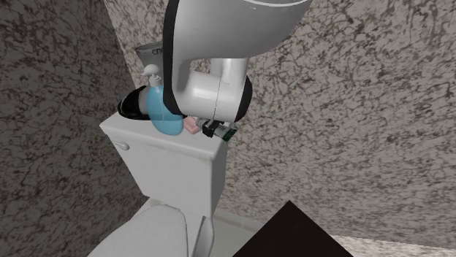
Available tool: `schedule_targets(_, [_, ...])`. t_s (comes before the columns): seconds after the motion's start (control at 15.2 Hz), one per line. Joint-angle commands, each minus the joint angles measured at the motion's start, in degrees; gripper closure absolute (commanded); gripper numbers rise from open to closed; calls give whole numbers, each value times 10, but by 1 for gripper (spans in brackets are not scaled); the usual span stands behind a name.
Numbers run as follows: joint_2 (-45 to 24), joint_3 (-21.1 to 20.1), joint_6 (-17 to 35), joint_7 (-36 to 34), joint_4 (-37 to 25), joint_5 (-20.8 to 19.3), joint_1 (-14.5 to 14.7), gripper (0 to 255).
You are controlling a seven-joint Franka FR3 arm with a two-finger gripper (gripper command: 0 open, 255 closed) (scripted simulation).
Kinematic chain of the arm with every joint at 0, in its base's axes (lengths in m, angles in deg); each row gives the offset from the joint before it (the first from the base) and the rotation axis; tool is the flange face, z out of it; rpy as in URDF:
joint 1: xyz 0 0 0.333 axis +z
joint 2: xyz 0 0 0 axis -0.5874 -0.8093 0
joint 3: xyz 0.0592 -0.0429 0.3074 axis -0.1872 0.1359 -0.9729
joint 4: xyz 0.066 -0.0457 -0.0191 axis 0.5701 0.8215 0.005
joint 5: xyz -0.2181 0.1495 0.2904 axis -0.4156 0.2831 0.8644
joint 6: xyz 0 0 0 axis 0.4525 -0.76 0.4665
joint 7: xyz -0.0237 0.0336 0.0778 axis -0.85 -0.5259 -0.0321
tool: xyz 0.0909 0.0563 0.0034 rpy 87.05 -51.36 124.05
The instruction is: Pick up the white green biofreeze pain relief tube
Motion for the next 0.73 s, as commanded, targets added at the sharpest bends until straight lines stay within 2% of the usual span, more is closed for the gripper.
schedule_targets(0.0, [14,16,-11,-18,2,-22,12,255])
schedule_targets(0.53, [68,63,-59,-88,2,-109,46,255])
schedule_targets(0.66, [69,63,-60,-90,2,-111,47,255])
